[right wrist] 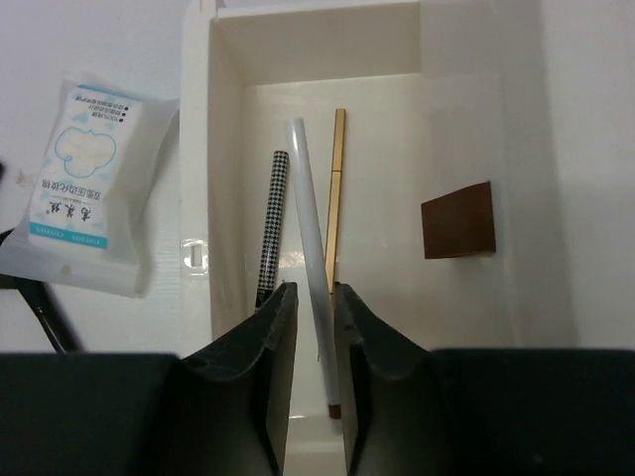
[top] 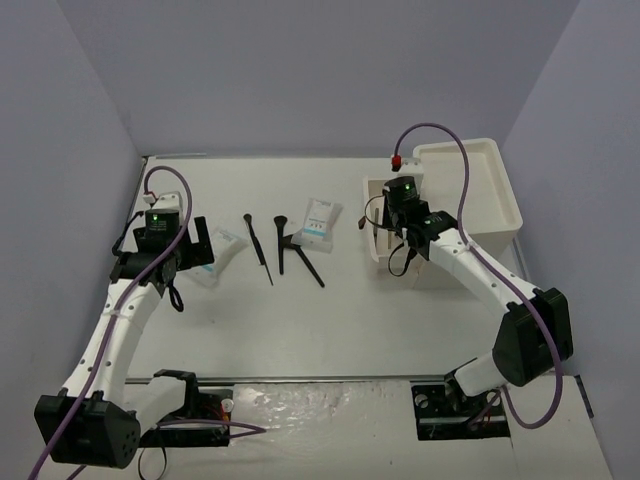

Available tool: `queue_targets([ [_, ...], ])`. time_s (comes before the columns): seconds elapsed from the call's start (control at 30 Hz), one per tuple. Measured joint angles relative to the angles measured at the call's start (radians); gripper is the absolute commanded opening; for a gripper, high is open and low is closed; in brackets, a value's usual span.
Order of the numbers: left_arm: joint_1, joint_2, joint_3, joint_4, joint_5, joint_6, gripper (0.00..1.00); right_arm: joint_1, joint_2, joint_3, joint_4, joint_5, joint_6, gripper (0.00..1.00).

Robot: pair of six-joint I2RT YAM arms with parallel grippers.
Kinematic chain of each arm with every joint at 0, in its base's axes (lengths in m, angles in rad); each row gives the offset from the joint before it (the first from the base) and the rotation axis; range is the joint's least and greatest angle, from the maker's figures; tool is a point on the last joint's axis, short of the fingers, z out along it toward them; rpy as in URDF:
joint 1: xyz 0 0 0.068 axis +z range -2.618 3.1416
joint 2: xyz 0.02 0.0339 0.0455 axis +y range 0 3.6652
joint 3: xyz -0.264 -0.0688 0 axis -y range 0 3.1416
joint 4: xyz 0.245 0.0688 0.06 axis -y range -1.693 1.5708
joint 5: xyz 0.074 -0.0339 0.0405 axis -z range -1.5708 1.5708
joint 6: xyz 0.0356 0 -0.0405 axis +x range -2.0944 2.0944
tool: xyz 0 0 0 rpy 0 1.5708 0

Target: Organize the makeup

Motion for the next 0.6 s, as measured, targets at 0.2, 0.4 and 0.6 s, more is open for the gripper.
queue_targets([
  [0.2,0.0,0.035,0.001,0.004,0.068,-0.032,0.95,-0.004,0.012,0.005,-0.005,-0.033,-0.013,0.66],
  [0.4,-0.006,0.124,0.009,0.015,0.17,-0.12,0.83,0.001,-0.084,0.015,-0.013,-0.119,-0.028,0.96],
  [0.6,-0.092,0.25,0.068,0.029,0.16,-0.217,0.64,-0.001,-0.295,0.015,-0.015,-0.139,-0.044,1.0],
])
